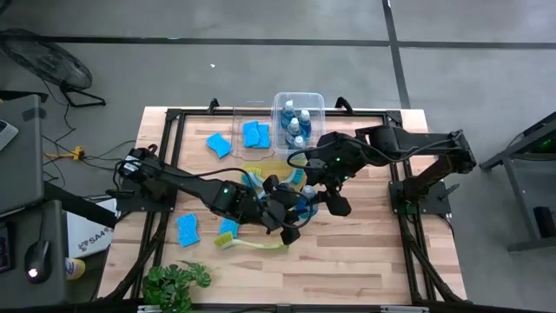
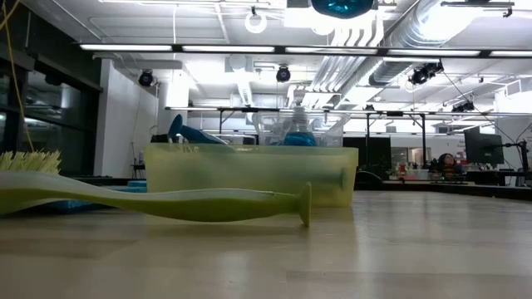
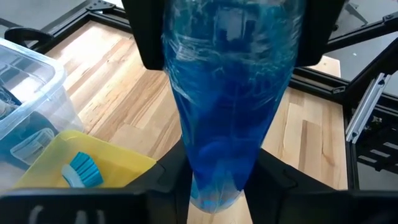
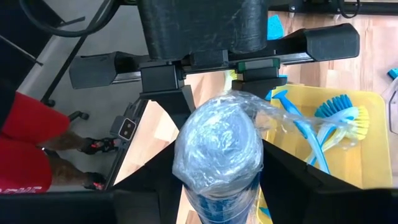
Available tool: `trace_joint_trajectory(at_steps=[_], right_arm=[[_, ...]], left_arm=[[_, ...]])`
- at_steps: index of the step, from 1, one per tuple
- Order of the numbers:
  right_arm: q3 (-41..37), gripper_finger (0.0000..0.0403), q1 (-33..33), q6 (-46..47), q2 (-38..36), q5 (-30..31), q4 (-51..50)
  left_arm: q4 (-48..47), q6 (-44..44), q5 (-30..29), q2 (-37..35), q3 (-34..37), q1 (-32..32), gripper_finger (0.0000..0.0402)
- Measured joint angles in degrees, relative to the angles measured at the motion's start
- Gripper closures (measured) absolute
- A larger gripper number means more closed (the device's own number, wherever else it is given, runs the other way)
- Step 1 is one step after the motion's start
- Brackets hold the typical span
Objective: Pick & Place Kitchen Sink Supplies
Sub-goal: Put the blue dishwasher liquid into the white bin
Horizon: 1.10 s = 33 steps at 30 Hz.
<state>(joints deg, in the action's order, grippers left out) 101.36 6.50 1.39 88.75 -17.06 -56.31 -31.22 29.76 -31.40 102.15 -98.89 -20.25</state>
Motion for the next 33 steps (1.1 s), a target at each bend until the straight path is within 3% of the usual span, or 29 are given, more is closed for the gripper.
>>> trace_joint_trajectory(at_steps=[12,25,33], right_arm=[[0.0,0.0238,0.0,0.3,0.0,2.0,-0.2],[0.1,0.0238,-0.4,0.0,-2.8,9.6,-2.0],[0.2,0.0238,-4.4,-1.6,-6.0,15.4,-6.2]], left_arm=[[0.3,0.3,0.4,0.0,-0.1,0.1,0.0209],[-0.6,0.2,-0.2,-0.2,-0.1,0.2,0.0202],[-3.4,0.3,0.2,-0.9,-0.1,-0.1,0.0202]])
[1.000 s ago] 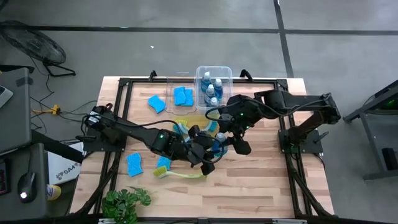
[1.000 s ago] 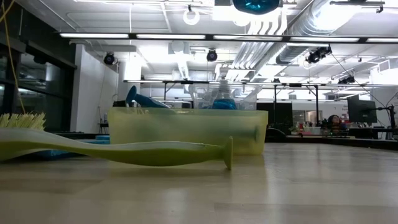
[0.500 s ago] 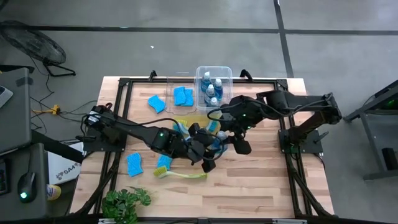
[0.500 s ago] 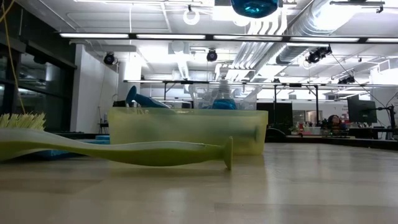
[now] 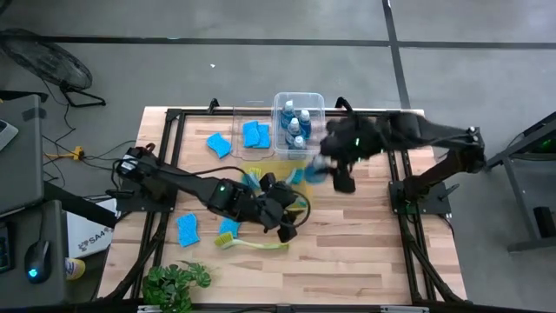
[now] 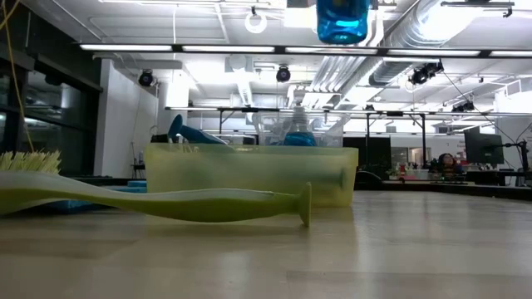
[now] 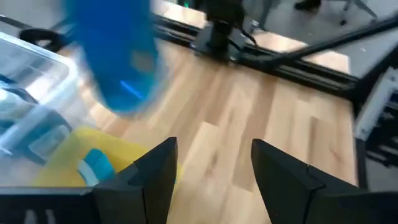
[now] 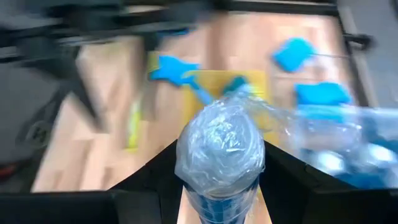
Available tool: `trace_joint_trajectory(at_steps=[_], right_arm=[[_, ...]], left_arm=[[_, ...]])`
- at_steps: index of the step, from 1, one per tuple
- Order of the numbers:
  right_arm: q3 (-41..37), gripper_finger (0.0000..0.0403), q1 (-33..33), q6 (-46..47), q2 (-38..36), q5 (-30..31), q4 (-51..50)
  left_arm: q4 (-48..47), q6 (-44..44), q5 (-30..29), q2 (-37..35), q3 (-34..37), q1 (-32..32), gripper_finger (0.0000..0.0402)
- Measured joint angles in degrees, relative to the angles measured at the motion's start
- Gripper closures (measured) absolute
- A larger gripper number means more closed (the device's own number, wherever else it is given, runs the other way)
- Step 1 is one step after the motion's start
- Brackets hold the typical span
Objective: Pick & Place Kitchen Sink Supplies
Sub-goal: Put the blue dishwasher liquid into the white bin
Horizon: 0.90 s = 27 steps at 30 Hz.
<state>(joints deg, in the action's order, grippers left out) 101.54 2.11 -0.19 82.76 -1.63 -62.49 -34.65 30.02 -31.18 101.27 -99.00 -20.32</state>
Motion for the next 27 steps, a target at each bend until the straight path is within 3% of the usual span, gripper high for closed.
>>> trace_joint_trajectory(at_steps=[3,17,22,27], right_arm=[[0.1,0.0238,-2.3,-1.0,-1.7,2.7,-1.3],[-0.1,0.0238,-13.4,-4.3,-9.9,1.6,-10.2],[-0.1,0.0238,-16.4,-5.1,-10.2,1.7,-10.3],[-4.4,0.0238,-19.5,-7.8,-10.6,-0.3,-7.6]], left_arm=[[-3.0,0.0,0.2,-1.4,0.1,-0.1,0.0202],[-14.7,1.2,-8.4,-3.9,0.0,1.0,0.0202],[-16.7,2.2,-5.3,-3.9,0.9,4.3,0.0202],[-11.7,1.9,-1.4,-4.9,6.0,8.0,0.0202]])
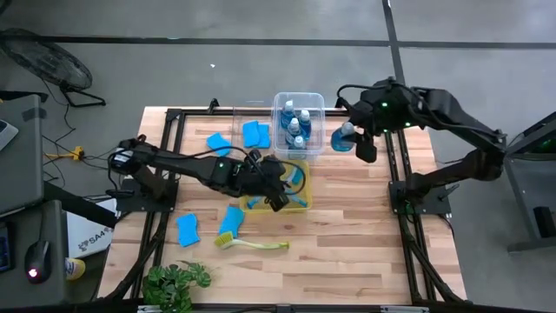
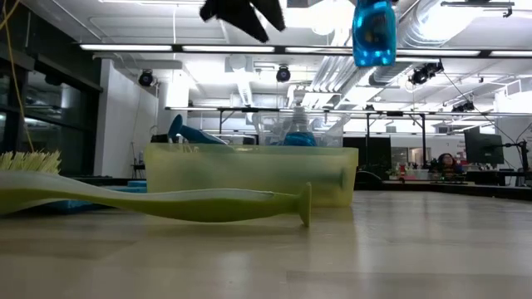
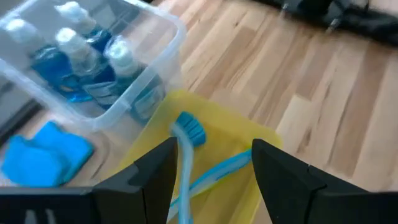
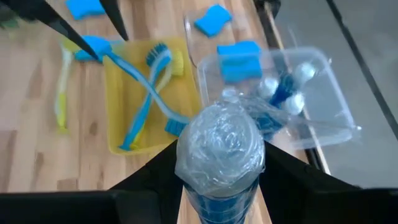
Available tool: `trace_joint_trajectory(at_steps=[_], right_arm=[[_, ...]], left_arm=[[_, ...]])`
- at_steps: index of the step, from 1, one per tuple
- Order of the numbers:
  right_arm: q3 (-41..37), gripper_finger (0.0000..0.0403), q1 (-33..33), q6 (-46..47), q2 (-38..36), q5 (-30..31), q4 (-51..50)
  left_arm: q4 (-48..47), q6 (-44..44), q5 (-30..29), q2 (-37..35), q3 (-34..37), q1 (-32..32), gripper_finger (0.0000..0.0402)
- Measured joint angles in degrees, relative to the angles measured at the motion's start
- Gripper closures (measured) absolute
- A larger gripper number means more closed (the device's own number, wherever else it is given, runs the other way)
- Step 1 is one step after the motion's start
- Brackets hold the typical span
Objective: Pick & Place Kitchen Sink Supplies
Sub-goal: Put the blue dishwasher liquid into the white bin
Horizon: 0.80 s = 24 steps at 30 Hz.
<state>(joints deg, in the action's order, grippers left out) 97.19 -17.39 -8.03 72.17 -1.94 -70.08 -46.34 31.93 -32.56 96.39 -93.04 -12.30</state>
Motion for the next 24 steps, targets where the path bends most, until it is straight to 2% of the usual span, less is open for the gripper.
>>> trace_joint_trajectory(at_steps=[6,12,19,24], right_arm=[[-10.2,0.0238,-4.0,-1.1,-2.4,-3.5,6.6],[-16.0,0.0238,-6.2,1.5,-3.7,-5.3,12.0],[-17.0,0.0238,-8.6,5.6,-4.2,-5.2,18.2],[-17.0,0.0238,-10.7,10.0,-3.5,-5.1,23.3]], left_arm=[[9.7,0.5,5.1,-2.1,8.2,2.3,0.0202],[17.6,1.9,5.0,-7.7,16.3,2.2,0.0202],[20.1,-0.2,3.5,-20.6,26.8,4.5,0.0202],[26.9,-4.7,5.8,-31.5,34.8,7.3,0.0202]])
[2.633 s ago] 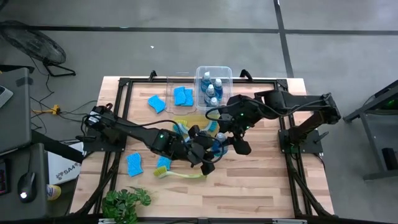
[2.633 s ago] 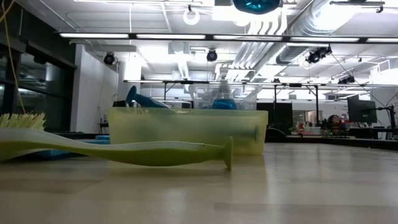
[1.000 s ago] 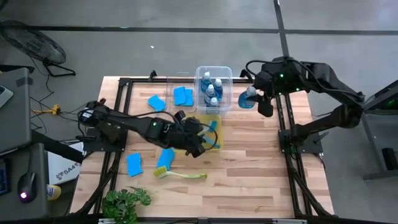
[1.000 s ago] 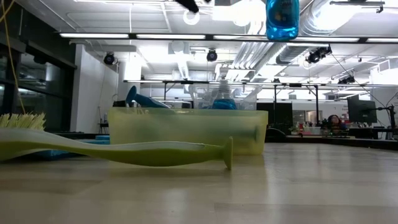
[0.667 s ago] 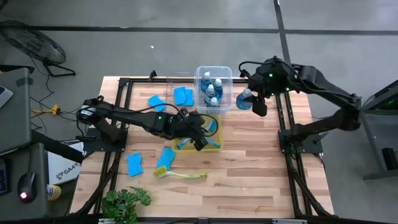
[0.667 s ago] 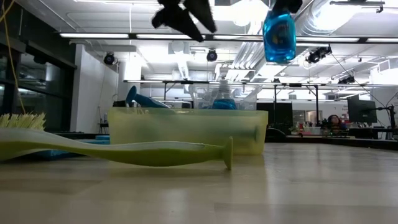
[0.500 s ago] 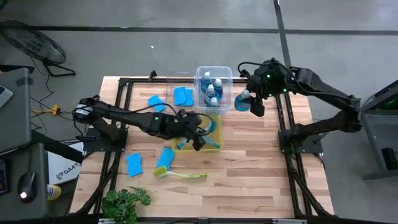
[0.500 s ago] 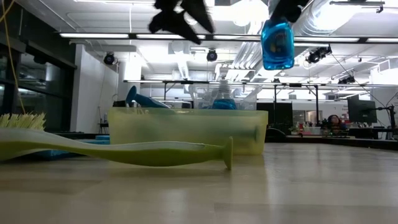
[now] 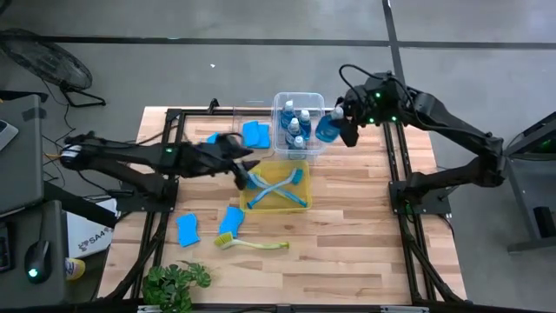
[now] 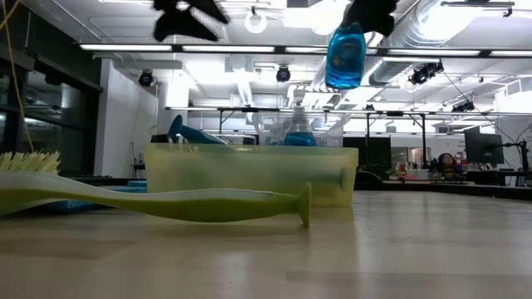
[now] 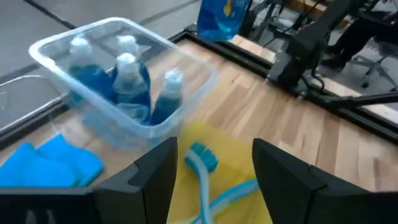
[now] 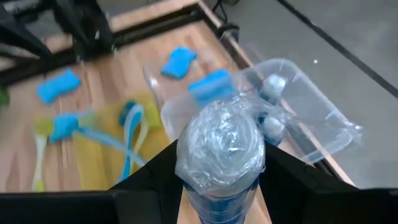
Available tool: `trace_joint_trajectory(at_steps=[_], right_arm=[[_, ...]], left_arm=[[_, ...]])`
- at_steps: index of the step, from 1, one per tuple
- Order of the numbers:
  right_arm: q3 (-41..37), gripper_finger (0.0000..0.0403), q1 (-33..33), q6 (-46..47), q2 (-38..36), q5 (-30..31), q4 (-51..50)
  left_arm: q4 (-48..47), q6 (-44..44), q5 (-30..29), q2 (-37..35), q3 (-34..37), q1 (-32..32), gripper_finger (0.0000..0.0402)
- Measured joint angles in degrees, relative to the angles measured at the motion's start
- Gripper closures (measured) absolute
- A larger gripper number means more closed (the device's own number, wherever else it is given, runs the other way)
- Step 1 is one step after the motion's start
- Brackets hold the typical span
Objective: Pick & Place Kitchen Sink Supplies
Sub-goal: Put the blue dishwasher liquid into the white bin
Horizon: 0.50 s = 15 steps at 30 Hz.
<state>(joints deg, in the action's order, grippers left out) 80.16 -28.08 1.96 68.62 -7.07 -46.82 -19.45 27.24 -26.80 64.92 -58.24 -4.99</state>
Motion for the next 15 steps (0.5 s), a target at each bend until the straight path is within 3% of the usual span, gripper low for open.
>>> trace_joint_trajectory(at_steps=[9,15], right_arm=[[0.0,0.0238,-1.7,7.4,4.9,-0.3,9.2],[0.0,0.0238,-2.0,9.7,9.4,5.7,10.2]], left_arm=[[1.2,-4.8,4.0,-17.0,9.6,4.0,0.0202],[1.5,-6.5,5.1,-24.1,11.5,3.9,0.0202]])
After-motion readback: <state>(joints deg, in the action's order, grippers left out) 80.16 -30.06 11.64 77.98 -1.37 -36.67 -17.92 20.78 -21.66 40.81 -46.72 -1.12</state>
